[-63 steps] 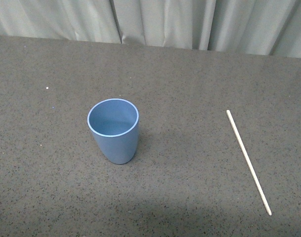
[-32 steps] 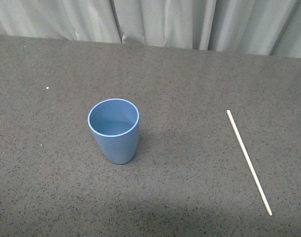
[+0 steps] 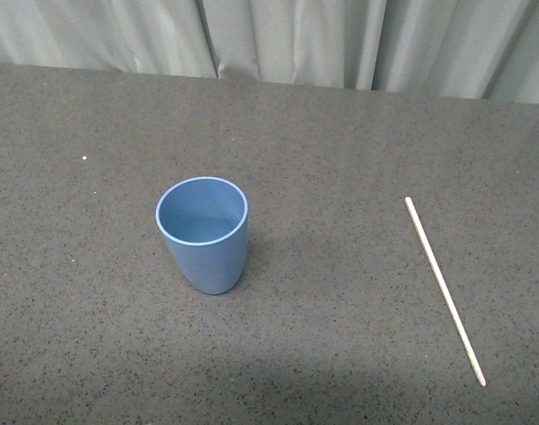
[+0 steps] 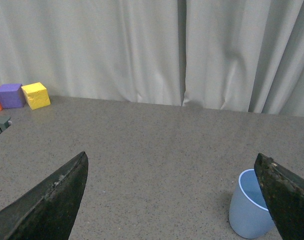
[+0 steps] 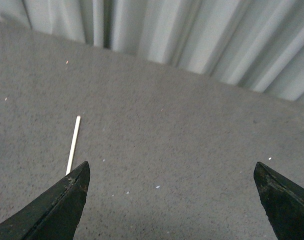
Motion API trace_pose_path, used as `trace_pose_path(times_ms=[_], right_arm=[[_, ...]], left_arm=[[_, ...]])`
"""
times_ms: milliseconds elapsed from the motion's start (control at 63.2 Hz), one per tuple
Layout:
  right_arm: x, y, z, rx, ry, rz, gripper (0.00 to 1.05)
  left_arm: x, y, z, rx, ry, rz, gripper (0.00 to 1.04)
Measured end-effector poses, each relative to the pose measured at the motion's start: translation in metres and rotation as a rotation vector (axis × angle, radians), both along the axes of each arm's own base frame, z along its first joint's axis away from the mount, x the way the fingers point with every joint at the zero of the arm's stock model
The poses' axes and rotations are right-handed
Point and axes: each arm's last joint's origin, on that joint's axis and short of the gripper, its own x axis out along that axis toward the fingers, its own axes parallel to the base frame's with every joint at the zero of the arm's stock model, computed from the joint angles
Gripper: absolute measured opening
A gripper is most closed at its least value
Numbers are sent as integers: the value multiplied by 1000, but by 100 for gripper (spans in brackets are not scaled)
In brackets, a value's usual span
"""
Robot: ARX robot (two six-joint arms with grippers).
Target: Transfer chopsticks to blue cup
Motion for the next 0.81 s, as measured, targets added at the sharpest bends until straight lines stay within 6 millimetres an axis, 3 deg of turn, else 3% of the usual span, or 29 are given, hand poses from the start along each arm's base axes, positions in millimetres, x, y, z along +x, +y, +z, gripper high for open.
trace_pose_path(times_ms=[174,348,569,806], right_arm=[[52,12,0,96,232,85,95],[111,25,-26,192,491,63,95],[156,37,-63,261,740,14,95],[189,51,-87,256,847,-10,95]], left_arm=[[0,0,0,0,0,0,98],[0,0,0,0,0,0,98],[0,0,0,0,0,0,98],[0,0,0,0,0,0,98]])
